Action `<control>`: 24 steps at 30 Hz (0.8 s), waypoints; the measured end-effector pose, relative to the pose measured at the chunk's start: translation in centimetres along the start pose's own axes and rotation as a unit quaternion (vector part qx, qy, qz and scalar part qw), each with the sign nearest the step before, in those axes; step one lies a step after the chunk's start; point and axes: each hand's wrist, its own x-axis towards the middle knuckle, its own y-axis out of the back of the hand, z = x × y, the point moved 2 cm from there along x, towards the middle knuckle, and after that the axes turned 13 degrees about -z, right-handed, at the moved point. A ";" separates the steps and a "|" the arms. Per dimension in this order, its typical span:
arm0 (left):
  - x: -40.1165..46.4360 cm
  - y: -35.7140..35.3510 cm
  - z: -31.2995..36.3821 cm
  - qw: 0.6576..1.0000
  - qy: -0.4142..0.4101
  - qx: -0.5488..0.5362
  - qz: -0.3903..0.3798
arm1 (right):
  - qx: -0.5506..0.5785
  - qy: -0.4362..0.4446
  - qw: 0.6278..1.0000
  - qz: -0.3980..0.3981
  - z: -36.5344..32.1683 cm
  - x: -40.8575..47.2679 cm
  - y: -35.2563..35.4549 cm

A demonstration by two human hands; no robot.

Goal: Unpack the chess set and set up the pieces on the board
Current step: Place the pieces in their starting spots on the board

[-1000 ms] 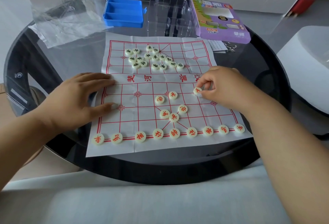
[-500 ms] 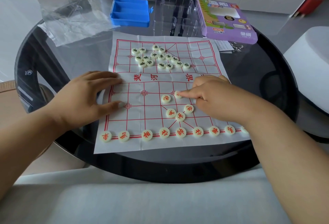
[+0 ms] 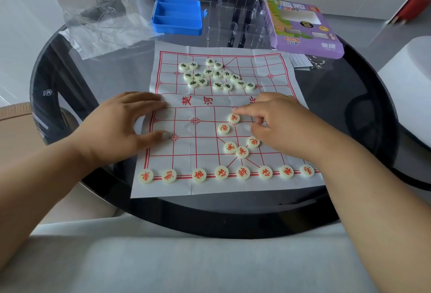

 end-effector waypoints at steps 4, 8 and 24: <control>0.0 0.0 0.1 1.000 -0.007 -0.010 0.003 | -0.033 0.035 0.998 0.026 -1.0 1.1 -0.3; -0.1 0.0 0.1 0.999 -0.023 -0.029 0.015 | -0.074 0.048 0.996 0.004 -1.9 2.3 -0.4; -0.2 -0.2 -0.2 0.994 -0.030 -0.101 0.036 | -0.091 0.155 0.983 0.021 -8.9 5.1 -1.9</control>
